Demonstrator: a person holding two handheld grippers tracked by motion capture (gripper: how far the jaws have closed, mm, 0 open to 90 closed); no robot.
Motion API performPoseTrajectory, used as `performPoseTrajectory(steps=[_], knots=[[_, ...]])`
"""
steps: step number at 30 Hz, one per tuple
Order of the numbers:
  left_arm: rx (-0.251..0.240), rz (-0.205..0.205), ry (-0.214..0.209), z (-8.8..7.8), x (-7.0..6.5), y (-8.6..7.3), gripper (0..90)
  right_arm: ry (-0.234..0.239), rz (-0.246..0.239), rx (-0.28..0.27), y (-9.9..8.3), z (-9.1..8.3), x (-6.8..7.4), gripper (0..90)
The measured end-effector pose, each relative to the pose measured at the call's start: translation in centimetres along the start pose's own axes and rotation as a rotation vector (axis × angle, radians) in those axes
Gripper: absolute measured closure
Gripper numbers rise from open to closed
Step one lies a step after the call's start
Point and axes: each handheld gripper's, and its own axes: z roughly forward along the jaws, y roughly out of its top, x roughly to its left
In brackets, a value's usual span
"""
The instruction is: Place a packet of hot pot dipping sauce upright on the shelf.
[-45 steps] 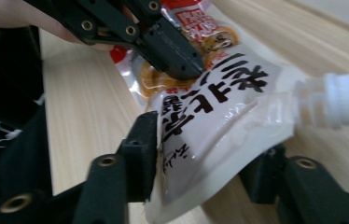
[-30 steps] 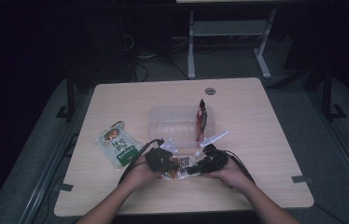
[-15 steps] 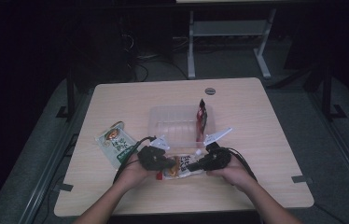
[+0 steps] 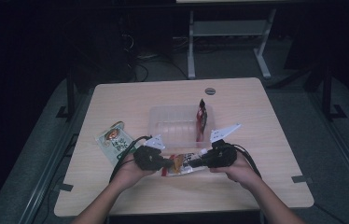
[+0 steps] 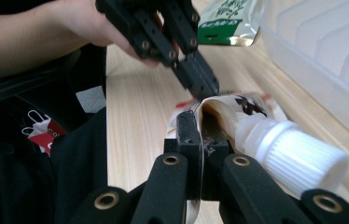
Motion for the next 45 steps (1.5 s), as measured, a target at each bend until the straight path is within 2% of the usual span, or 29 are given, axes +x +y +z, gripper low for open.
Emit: performPoseTrajectory(steps=[6,10,13,17,20,24,32,34,36,38,45], knots=[[-0.011,0.021,-0.034,0.8,-1.0,0.5,89.0,-0.007,-0.014,-0.049,0.4,-0.8,0.2,89.8],[-0.037,0.001,-0.066,1.2,-1.4,0.7,89.4,-0.003,-0.025,-0.073,0.7,-1.1,0.4,89.8],[-0.049,-0.002,-0.068,1.5,-1.6,0.9,89.5,-0.010,-0.022,-0.084,0.9,-1.2,0.5,89.8],[-0.061,-0.010,-0.093,1.8,-1.9,1.2,89.5,-0.016,-0.029,-0.101,1.2,-1.4,0.5,89.9],[-0.057,-0.003,-0.098,2.0,-2.0,1.3,89.4,-0.007,-0.031,-0.128,1.4,-1.6,0.5,89.9],[-0.052,-0.009,-0.085,1.8,-1.7,1.2,86.5,-0.009,-0.034,-0.123,1.3,-2.0,0.6,89.8],[-0.043,-0.035,-0.076,0.8,-0.9,0.5,75.4,-0.025,-0.061,-0.103,1.4,-2.4,1.1,89.9],[-0.030,-0.048,-0.080,0.5,-0.8,0.3,69.8,-0.032,-0.071,-0.097,1.6,-2.6,1.2,89.8],[-0.009,-0.038,-0.084,0.2,-0.8,0.0,63.5,-0.035,-0.078,-0.100,1.7,-2.7,1.2,89.8],[0.003,-0.033,-0.068,-0.1,-1.1,-0.4,57.5,-0.040,-0.086,-0.101,1.9,-2.9,1.2,89.9],[-0.018,-0.035,-0.049,-1.3,-1.5,-1.5,40.2,-0.050,-0.111,-0.084,2.6,-3.3,1.4,89.8]])
